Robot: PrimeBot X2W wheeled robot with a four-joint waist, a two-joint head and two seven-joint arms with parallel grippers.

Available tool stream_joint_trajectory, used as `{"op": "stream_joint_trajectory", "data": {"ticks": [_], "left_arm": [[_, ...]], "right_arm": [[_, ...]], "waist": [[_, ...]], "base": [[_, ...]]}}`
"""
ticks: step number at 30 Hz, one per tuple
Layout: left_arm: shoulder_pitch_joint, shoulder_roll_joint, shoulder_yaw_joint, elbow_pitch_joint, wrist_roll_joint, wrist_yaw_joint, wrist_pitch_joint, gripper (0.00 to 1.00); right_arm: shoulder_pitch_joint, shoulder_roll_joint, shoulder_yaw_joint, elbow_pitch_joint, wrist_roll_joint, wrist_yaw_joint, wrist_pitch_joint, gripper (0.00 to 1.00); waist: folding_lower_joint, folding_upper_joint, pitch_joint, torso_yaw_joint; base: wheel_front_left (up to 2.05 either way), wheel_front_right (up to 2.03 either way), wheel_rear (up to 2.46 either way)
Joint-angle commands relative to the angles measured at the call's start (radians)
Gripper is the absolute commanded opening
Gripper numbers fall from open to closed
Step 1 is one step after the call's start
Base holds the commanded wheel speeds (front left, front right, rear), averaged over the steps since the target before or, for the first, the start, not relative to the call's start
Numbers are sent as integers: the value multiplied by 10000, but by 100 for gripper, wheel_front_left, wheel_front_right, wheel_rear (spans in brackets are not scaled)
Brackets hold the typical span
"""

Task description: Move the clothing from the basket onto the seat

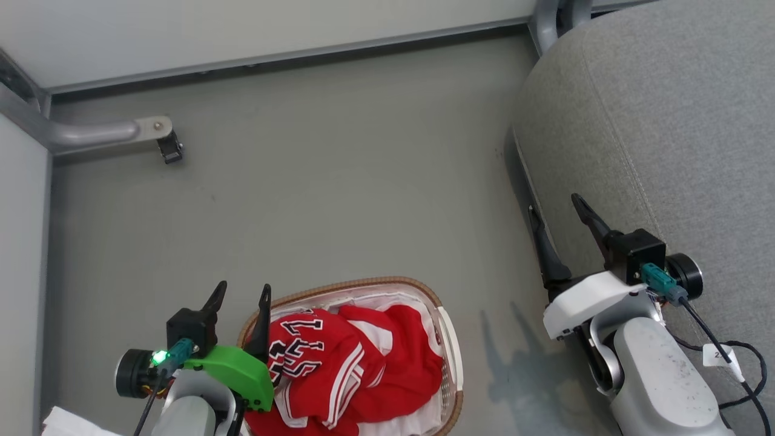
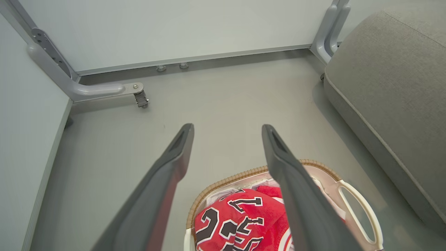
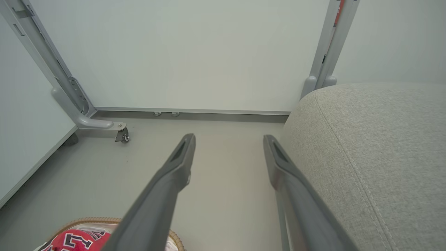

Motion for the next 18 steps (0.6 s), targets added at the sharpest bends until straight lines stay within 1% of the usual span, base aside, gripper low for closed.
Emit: {"op": "stream_joint_trajectory", "data": {"ticks": [1,4,10,12,18], "left_arm": [[-439,196,-247,286,53,-16,-85,100],[-1036,375,-1018,1193,116,-19,-126,100],[-2242,734,-2209,2850,401,-21,-236,100],[-2600,835,-2571,3547,568,-20,-282,100],[-3507,1031,-3394,4820,723,-12,-257,100]], "right_arm": [[-273,-39,47,-75,-219,-7,-93,100],[-501,-42,121,-197,-380,-7,-135,100],[-820,-41,275,-401,-651,-6,-243,100],[-882,-37,352,-459,-743,-6,-275,100],[-1039,-36,477,-610,-506,-6,-279,100]], "waist": [[0,0,1338,-479],[0,0,2012,-658],[0,0,3157,-934],[0,0,3519,-1002],[0,0,4256,-1114]], "base": [[0,0,0],[0,0,0],[0,0,0],[0,0,0],[0,0,0]]}}
